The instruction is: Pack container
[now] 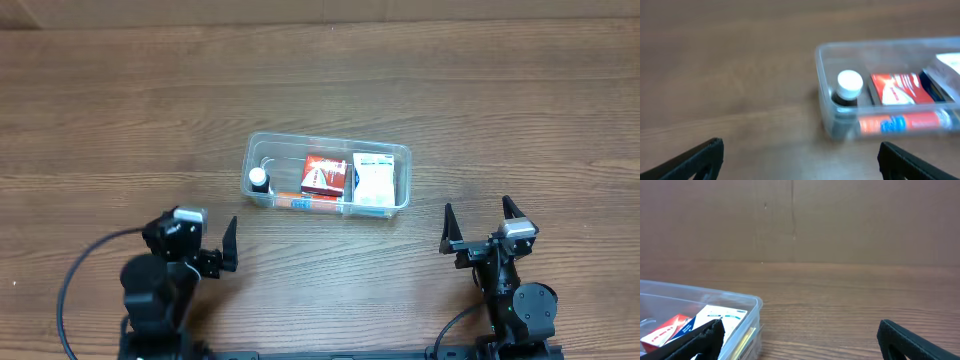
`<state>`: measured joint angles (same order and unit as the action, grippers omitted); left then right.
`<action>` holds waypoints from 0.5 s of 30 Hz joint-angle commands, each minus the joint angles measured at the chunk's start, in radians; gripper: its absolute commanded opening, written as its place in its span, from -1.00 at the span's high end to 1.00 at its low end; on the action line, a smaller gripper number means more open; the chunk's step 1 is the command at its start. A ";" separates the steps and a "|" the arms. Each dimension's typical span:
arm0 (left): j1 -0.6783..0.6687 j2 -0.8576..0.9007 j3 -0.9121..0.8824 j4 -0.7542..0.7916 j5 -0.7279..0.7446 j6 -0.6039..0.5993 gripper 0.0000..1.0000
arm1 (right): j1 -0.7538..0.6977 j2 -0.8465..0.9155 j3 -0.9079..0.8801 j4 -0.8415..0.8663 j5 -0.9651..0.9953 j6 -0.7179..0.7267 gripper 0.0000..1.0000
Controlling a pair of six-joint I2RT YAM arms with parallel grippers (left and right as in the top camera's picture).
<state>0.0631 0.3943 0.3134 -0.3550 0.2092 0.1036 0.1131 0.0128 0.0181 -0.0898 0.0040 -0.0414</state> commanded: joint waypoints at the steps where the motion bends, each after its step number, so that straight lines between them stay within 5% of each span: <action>1: 0.000 -0.151 -0.187 0.225 0.001 -0.014 -1.00 | 0.005 -0.006 -0.010 0.006 -0.005 -0.005 -1.00; 5: -0.022 -0.229 -0.309 0.495 -0.061 -0.013 -1.00 | 0.005 -0.006 -0.010 0.006 -0.005 -0.005 -1.00; 10: -0.045 -0.304 -0.309 0.462 -0.244 0.031 -1.00 | 0.005 -0.006 -0.010 0.006 -0.005 -0.004 -1.00; 15: -0.045 -0.391 -0.308 0.279 -0.191 -0.022 -1.00 | 0.005 -0.006 -0.010 0.006 -0.005 -0.005 -1.00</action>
<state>0.0246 0.0486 0.0082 -0.0761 0.0212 0.1062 0.1131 0.0128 0.0181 -0.0910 0.0036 -0.0414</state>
